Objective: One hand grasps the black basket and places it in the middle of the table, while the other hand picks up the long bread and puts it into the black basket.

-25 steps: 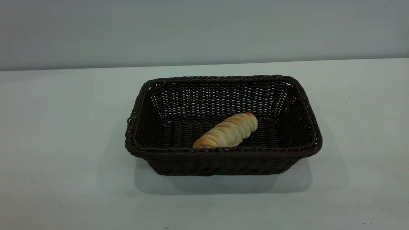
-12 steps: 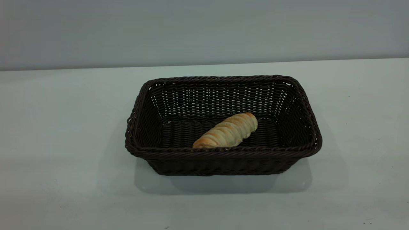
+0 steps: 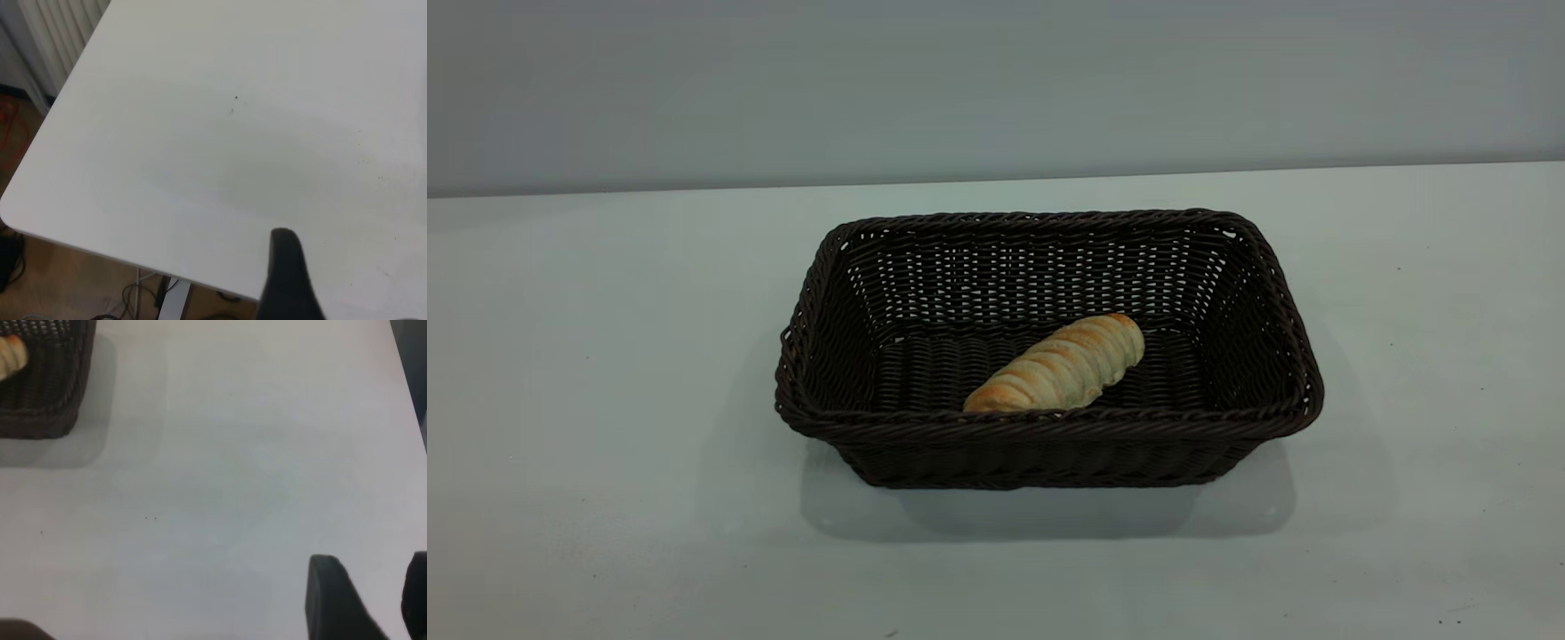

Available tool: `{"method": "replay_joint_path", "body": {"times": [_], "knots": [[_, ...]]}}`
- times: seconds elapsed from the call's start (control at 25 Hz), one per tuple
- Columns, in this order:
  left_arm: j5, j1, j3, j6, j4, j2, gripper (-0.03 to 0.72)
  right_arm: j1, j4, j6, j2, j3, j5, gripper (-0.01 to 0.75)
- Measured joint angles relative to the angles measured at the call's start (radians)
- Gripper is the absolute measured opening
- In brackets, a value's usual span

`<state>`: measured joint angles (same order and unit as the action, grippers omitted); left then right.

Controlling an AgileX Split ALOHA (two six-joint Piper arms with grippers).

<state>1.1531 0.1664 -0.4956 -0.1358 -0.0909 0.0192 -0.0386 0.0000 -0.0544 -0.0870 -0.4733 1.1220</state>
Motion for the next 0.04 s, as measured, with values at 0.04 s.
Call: {"method": "replay_joint_path", "body": {"times": [0.04], "knots": [[0.0, 0.0, 0.0, 0.0, 0.0, 0.0, 0.586, 0.0, 0.0, 0.0, 0.0, 0.0, 0.0, 0.238]]}}
